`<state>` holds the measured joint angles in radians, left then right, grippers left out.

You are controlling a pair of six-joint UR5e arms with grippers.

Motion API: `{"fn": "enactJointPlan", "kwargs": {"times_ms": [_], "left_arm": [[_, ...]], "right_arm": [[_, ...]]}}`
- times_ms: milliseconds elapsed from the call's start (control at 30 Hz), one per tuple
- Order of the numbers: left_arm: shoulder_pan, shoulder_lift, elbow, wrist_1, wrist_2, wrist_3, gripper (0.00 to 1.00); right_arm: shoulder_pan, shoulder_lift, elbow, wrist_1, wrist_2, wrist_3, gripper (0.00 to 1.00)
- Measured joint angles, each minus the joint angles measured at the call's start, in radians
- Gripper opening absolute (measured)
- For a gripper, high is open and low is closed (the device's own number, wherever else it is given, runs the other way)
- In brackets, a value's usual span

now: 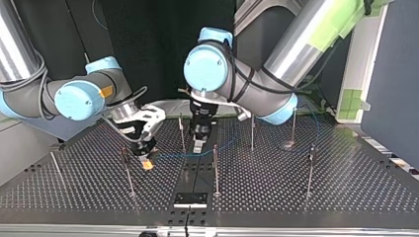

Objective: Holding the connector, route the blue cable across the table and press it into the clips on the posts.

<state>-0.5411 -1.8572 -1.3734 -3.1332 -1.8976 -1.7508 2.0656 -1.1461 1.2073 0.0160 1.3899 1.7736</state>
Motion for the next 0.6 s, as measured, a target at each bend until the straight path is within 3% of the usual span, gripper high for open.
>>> {"fn": "enactJointPlan", "kwargs": {"times_ms": [600], "left_arm": [[-0.009,-0.091,0.155,-0.025,-0.029,0.017,1.00]], "right_arm": [[-0.001,0.001,0.000,0.000,-0.002,0.000,0.00]]}}
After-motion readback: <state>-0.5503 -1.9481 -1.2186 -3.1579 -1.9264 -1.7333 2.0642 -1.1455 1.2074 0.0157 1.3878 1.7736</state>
